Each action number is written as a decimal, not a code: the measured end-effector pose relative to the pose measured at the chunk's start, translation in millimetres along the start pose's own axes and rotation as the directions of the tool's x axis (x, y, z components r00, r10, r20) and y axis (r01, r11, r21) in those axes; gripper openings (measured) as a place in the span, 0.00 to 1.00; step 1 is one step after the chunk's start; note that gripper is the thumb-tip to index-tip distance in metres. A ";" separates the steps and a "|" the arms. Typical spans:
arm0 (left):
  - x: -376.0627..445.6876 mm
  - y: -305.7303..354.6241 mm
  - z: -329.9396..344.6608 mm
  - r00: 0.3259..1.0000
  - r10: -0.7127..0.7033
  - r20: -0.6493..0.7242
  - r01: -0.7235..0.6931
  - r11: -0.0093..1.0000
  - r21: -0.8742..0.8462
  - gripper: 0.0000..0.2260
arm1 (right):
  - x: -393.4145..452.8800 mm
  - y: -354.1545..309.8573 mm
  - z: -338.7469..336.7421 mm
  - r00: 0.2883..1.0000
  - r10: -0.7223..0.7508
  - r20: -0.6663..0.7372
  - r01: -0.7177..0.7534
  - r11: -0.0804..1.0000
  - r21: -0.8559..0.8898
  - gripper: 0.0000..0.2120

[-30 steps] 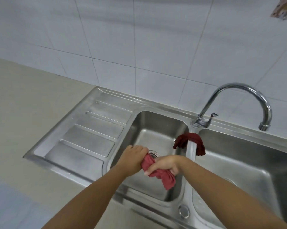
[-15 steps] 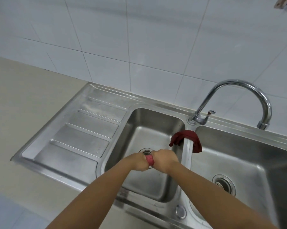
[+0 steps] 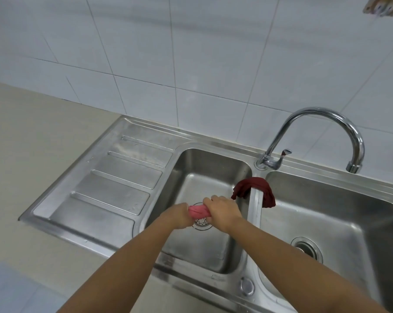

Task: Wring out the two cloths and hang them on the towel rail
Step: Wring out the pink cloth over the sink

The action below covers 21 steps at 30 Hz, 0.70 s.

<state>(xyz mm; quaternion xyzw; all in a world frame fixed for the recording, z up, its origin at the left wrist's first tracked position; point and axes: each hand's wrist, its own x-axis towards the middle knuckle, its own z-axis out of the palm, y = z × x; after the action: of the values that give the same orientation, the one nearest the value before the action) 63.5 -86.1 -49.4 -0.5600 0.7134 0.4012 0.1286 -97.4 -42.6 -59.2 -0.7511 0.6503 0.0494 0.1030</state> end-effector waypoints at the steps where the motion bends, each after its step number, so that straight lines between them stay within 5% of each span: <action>1: -1.2 -5.4 1.8 0.994 0.035 -0.104 -0.035 0.999 0.001 0.10 | -1.1 1.6 -2.1 0.999 0.028 0.027 -0.030 0.998 0.054 0.14; 4: -6.1 -16.5 9.5 0.893 0.211 -0.396 -0.213 0.976 0.041 0.18 | -0.3 3.9 -4.8 0.968 0.135 0.213 -0.215 0.883 0.416 0.13; 6: -7.1 -20.3 15.9 0.777 0.373 -0.507 -0.349 0.926 0.146 0.23 | 0.3 4.3 -11.1 0.908 0.106 0.406 -0.372 0.651 0.662 0.14; 10: -9.7 -26.0 20.3 0.578 0.604 -0.549 -0.476 0.796 0.374 0.29 | -0.6 7.2 -29.1 0.732 -0.151 0.664 -0.619 0.257 0.742 0.12; 14: -16.5 -28.3 14.6 0.523 0.686 -0.506 -0.375 0.718 0.586 0.35 | -1.6 5.6 -50.7 0.601 -0.252 0.759 -0.710 0.267 0.651 0.03; 19: -9.1 -31.9 2.3 0.421 0.767 -0.484 -0.296 0.621 0.726 0.12 | -4.7 -8.2 -65.8 0.489 -0.355 0.797 -0.735 0.324 0.595 0.12; 21: -4.8 -33.8 -0.9 0.455 0.782 -0.425 -0.308 0.587 0.749 0.08 | -3.4 -11.4 -66.0 0.504 -0.320 0.802 -0.690 0.410 0.597 0.13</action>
<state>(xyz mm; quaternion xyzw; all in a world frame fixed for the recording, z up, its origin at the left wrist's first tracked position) 95.8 -85.1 -60.3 -0.3233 0.9320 -0.0708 -0.1478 -90.6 -52.2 6.8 -0.3525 0.5257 0.0658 0.7714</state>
